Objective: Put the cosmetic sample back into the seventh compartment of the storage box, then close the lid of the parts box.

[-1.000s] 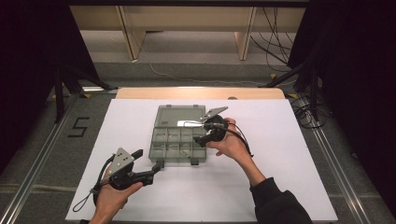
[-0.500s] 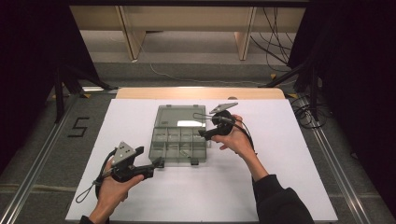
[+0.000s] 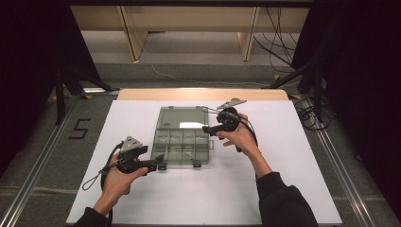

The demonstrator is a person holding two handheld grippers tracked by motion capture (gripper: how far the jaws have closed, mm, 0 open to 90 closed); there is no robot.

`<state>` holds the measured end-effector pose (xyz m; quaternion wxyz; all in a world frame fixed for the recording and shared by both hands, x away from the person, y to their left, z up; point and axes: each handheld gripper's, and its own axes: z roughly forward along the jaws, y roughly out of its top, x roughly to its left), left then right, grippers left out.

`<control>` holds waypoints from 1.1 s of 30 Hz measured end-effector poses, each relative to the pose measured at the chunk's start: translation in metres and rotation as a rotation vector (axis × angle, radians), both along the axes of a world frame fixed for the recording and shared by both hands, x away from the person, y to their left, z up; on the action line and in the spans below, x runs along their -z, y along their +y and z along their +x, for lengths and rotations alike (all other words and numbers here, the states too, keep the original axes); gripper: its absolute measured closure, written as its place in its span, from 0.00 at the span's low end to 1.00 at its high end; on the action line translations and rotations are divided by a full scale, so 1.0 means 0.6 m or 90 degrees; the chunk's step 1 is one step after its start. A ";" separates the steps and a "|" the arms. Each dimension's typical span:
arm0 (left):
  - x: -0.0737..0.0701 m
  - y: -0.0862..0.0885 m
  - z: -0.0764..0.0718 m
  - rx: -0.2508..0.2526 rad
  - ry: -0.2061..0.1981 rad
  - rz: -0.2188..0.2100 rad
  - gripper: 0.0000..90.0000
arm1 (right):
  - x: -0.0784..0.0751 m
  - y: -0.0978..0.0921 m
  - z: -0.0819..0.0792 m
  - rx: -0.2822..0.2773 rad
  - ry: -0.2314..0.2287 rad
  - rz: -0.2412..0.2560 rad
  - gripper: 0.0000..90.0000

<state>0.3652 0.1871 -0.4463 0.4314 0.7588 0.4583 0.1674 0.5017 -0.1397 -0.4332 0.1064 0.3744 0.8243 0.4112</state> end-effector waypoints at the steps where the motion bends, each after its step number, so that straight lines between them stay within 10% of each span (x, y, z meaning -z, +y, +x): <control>1: 0.000 0.000 0.003 -0.001 0.002 -0.002 0.28 | 0.003 0.000 0.001 0.001 -0.006 0.001 0.23; 16: 0.002 0.014 0.052 0.012 0.070 0.073 0.36 | 0.004 -0.003 0.004 0.006 0.008 -0.009 0.23; 33: 0.019 0.011 0.083 0.005 0.106 0.093 0.51 | 0.008 -0.008 0.015 0.025 0.029 0.001 0.24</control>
